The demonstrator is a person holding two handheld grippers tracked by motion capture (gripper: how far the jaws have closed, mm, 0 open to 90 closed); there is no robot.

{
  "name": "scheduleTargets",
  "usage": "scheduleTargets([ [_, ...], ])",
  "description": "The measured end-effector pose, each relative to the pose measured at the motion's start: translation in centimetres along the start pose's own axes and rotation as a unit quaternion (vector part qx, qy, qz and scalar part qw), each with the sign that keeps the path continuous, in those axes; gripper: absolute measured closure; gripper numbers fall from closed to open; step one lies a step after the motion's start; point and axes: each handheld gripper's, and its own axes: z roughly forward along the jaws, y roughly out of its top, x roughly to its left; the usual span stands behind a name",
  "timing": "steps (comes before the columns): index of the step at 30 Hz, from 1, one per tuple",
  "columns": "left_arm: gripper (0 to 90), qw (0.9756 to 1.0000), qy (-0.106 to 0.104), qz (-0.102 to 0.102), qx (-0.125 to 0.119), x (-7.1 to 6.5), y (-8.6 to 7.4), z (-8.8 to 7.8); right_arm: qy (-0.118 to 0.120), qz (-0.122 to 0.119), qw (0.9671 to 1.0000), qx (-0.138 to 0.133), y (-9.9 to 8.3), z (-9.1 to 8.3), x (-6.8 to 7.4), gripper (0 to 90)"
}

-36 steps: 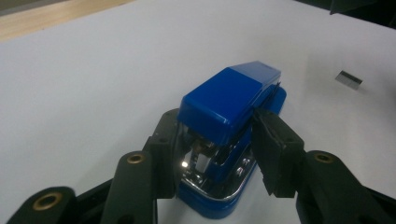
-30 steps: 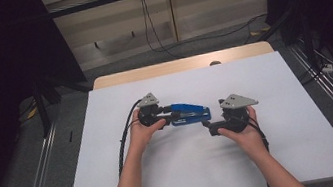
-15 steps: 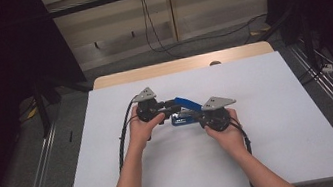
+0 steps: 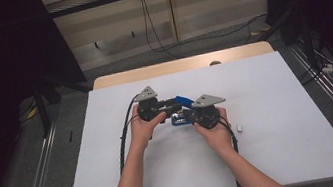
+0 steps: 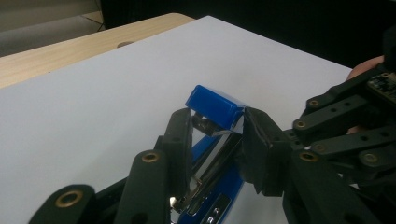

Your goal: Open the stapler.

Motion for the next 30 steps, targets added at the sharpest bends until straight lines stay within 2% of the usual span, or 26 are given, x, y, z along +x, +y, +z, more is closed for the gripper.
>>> scheduleTargets([
  [2,63.5,1.0,0.002,0.0,-0.002,-0.1,0.0,0.0,-0.004,0.012,0.9999,-0.004,-0.1,0.5,0.1,90.0],
  [6,63.5,1.0,0.002,0.002,-0.005,-0.1,0.0,0.1,-0.016,0.019,0.9996,-0.01,-0.1,1.0,0.2,90.0],
  [7,63.4,1.0,0.003,0.002,-0.006,-0.1,0.0,0.1,-0.023,0.031,0.9991,-0.016,0.1,1.2,0.2,90.0],
  [15,63.4,0.9999,0.004,-0.001,-0.01,0.0,-0.1,0.1,-0.029,0.035,0.9985,-0.03,0.2,1.5,0.4,90.0],
  [21,62.1,0.9999,-0.001,-0.009,-0.013,0.0,-0.3,0.4,-0.03,0.028,0.9985,-0.035,0.1,1.7,0.6,90.0],
  [30,62.7,0.9998,0.004,-0.009,-0.02,0.0,-0.2,0.1,-0.036,0.029,0.9979,-0.044,0.4,2.0,0.9,90.0],
])
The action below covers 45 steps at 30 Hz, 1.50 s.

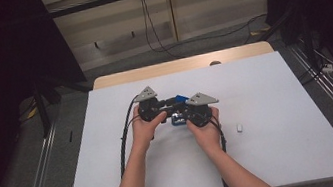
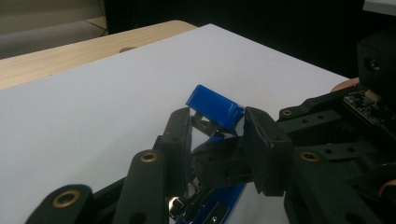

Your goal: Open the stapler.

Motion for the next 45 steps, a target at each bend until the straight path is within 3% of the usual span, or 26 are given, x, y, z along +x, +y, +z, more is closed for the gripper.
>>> scheduleTargets([
  [9,55.9,0.9998,0.004,-0.008,-0.02,0.5,0.4,-1.8,-0.006,0.002,1.0,-0.006,0.2,-0.2,-0.2,90.0],
  [11,59.8,0.9993,0.007,-0.017,-0.033,1.0,0.3,-2.5,-0.007,0.003,1.0,-0.005,0.1,-0.2,-0.3,90.0],
  [13,63.7,0.9987,0.024,-0.029,-0.035,1.6,-0.2,-3.0,-0.009,0.001,1.0,-0.003,0.0,-0.1,-0.3,90.0],
  [16,69.1,0.9988,0.036,-0.032,-0.005,2.3,-1.3,-2.4,-0.009,0.0,1.0,0.001,-0.2,0.0,-0.2,90.0],
  [20,75.4,0.9991,0.029,-0.022,0.021,2.1,-2.1,-1.1,-0.01,0.0,0.9999,0.003,-0.2,0.1,-0.1,90.0],
  [25,81.2,0.9993,0.026,-0.007,0.025,1.6,-2.1,-0.4,-0.011,-0.003,0.9999,0.002,-0.3,0.1,0.0,90.0],
  [32,88.9,0.9989,0.022,-0.005,0.041,1.5,-2.4,0.0,-0.016,-0.007,0.9998,0.001,-0.4,0.1,0.0,90.0],
  [39,90.0,0.9983,0.03,0.001,0.05,1.4,-2.6,-0.1,-0.018,-0.012,0.9997,0.007,-0.4,0.5,0.2,90.0],
  [43,90.0,0.9979,0.035,0.001,0.055,1.2,-2.7,-0.1,-0.029,-0.028,0.9992,0.003,0.3,0.6,0.4,90.0],
  [45,90.0,0.9973,0.042,0.01,0.059,1.2,-2.8,0.0,-0.03,-0.021,0.9993,0.001,0.4,0.6,0.3,90.0],
])
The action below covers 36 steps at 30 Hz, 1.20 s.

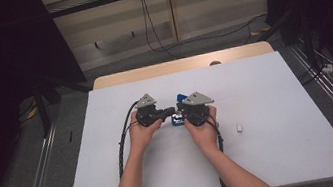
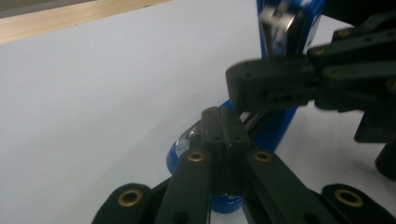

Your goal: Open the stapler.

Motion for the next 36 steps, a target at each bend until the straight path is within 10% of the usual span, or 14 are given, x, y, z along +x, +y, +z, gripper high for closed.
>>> scheduleTargets([
  [33,90.0,0.9992,0.021,0.027,0.021,-0.6,0.1,0.2,-0.071,-0.056,0.9959,-0.003,1.3,-3.3,-2.6,90.0],
  [36,90.0,0.9994,0.018,0.024,0.017,-0.6,0.1,0.2,-0.073,-0.024,0.997,-0.003,1.1,-3.6,-3.7,90.0],
])
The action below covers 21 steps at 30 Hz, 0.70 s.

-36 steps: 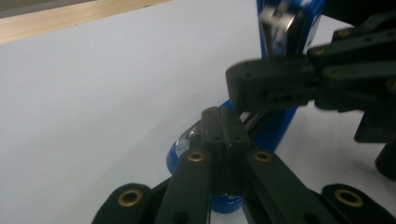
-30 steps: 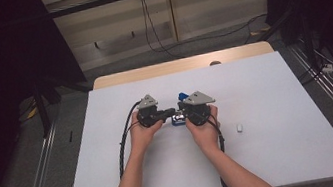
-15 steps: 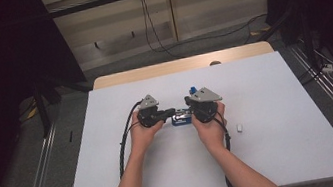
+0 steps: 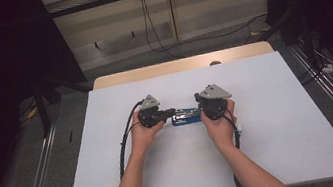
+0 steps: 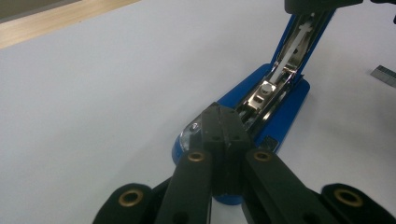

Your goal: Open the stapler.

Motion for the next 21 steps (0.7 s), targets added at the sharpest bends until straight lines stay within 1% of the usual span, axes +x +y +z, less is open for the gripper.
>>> scheduleTargets([
  [1,90.0,1.0,-0.001,-0.002,0.0,0.0,0.0,0.0,-0.005,0.007,1.0,0.003,-0.2,-0.1,-0.5,90.0],
  [3,90.0,1.0,0.001,0.001,0.004,0.0,0.1,0.0,-0.012,0.008,0.9999,0.008,-0.6,-0.2,-1.4,90.0],
  [5,90.0,1.0,0.001,0.001,0.005,0.0,0.1,0.0,-0.016,0.017,0.9996,0.015,-1.2,-0.4,-2.3,90.0],
  [7,90.0,1.0,0.0,0.002,0.004,0.0,0.1,0.0,-0.021,0.02,0.9993,0.021,-1.6,-0.6,-2.9,90.0],
  [8,90.0,1.0,0.001,0.002,0.005,0.0,0.1,0.0,-0.02,0.022,0.9993,0.023,-1.8,-0.6,-3.1,90.0],
  [10,90.0,1.0,0.002,0.0,0.005,-0.1,0.1,0.0,-0.022,0.015,0.9992,0.03,-1.9,-0.7,-3.3,90.0],
  [16,90.0,1.0,0.003,-0.001,0.003,-0.1,0.0,0.0,-0.021,0.008,0.9986,0.049,-2.5,-0.4,-3.8,90.0],
  [18,90.0,1.0,0.002,-0.004,0.001,-0.1,0.0,0.0,-0.021,0.017,0.9981,0.055,-2.9,-0.3,-4.1,90.0],
  [19,90.0,1.0,0.002,-0.003,0.0,-0.1,0.0,0.0,-0.022,0.02,0.9982,0.052,-3.0,-0.3,-4.2,90.0],
  [21,90.0,1.0,0.001,-0.007,0.0,-0.1,0.0,0.0,-0.022,0.017,0.998,0.056,-2.9,-0.3,-4.3,90.0],
])
